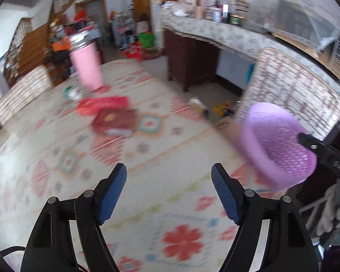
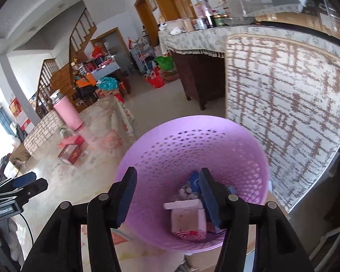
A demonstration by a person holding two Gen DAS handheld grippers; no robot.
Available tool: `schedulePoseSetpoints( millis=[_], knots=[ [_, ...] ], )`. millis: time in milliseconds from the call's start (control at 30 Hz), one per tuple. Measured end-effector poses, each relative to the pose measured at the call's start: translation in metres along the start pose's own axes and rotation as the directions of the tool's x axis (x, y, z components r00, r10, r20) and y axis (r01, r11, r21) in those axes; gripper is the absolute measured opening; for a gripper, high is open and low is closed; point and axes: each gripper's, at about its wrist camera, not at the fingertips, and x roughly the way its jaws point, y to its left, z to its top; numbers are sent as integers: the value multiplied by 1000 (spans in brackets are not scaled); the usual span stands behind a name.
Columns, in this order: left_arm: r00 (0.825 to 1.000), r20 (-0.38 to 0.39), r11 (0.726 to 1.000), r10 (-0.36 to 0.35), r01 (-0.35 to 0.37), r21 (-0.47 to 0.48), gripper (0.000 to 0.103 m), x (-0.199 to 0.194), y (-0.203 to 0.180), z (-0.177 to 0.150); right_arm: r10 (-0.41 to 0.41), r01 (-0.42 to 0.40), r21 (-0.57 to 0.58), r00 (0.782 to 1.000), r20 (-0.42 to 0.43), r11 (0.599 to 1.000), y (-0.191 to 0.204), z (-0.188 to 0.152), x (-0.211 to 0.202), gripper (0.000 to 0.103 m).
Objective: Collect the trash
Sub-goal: 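Withdraw both open tools toward the red cigarette boxes on the table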
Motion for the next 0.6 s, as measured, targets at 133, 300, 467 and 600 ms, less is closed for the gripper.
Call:
schedulePoseSetpoints(
  millis=[133, 300, 467, 600],
  knots=[
    [999, -11, 995, 41, -42, -91, 76, 0, 49, -18, 12, -12, -48, 1000, -10, 999, 26, -5, 1, 65],
    [995, -15, 984, 100, -101, -150, 76, 4, 91, -30, 30, -34, -129, 999, -34, 991, 66, -14, 8, 67],
    [991, 6, 973, 130, -127, -195, 76, 6, 127, -38, 50, -61, -171, 996, -70, 983, 104, -18, 27, 68],
    [989, 21, 962, 145, -136, -236, 76, 2, 153, -42, 69, -89, -190, 992, -110, 978, 134, -19, 46, 67]
  ],
)
